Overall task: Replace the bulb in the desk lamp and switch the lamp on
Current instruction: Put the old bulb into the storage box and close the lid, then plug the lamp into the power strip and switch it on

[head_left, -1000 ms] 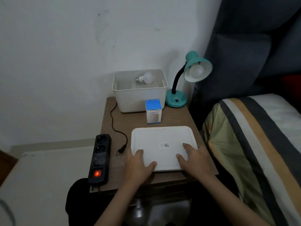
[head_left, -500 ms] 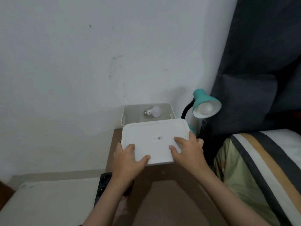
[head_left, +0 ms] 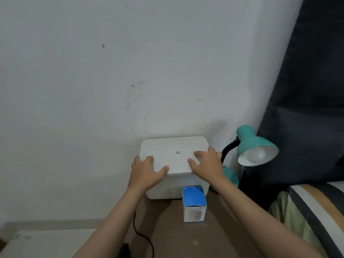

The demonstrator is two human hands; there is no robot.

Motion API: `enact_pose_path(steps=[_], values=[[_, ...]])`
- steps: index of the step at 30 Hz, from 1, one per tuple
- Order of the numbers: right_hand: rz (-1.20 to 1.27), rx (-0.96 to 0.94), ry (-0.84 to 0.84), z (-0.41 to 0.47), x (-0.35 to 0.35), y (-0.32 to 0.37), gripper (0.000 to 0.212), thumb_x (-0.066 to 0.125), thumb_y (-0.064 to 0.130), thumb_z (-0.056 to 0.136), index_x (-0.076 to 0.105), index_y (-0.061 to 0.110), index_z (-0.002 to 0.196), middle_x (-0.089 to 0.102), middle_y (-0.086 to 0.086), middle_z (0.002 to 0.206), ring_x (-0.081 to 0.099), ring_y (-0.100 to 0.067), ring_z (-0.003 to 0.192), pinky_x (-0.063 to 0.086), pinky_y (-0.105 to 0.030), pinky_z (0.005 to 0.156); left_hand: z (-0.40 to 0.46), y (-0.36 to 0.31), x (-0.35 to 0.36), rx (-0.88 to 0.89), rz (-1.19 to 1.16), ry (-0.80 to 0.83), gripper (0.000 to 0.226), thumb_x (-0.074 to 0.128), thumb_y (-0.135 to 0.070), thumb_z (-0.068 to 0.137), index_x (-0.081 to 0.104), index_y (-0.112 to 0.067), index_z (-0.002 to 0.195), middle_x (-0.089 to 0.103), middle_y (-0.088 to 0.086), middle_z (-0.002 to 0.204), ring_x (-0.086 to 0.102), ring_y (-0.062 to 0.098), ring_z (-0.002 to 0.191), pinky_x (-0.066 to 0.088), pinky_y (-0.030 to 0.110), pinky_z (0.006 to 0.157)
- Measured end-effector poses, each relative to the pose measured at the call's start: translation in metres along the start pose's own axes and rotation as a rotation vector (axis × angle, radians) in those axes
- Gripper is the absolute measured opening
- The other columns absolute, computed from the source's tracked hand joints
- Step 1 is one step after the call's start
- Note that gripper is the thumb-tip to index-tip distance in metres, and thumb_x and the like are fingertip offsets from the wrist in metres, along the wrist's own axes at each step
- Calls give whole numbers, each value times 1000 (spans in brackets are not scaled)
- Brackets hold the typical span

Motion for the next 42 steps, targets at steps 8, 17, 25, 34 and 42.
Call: enact_pose_path(steps=[8,17,25,34,42], values=[[-27,9,-18,13,16,-4,51,52,49,87,55,23,131,42,-15,133,33,-37,114,37,-38,90,22,6,17,12,131,15,58,51,-63,76,50,-17,111,34,20,128,35,38,117,40,40,88],[-16,25,-75,10,18,-17,51,54,53,85,56,27,129,43,-12,141,34,-37,120,39,-40,93,20,7,28,44,200,43,76,41,-67,81,29,-21,140,16,25,146,23,41,130,32,45,102],[6,-15,-108,11,23,-22,47,54,49,86,54,28,129,36,-12,147,33,-36,125,38,-41,97,26,11,36,44,212,61,79,39,-68,81,22,-22,143,10,26,148,17,41,133,27,47,106],[-279,-7,27,14,24,-15,44,36,48,93,49,24,128,36,-18,144,24,-37,135,11,-60,113,29,9,31,28,326,177,91,28,-76,81,7,-17,148,-3,33,151,0,45,140,12,50,114],[2,-462,-261,-68,33,27,27,62,14,81,66,5,106,62,-22,115,56,-39,112,45,-51,97,-45,26,6,174,48,-80,80,52,-46,88,13,-7,146,14,24,153,19,37,139,26,46,112]])
Point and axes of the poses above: each hand's wrist, its own z-axis towards the middle knuckle, its own x-axis out of the palm, y = z × x, the point moved 5 cm from there along z, towards the middle knuckle
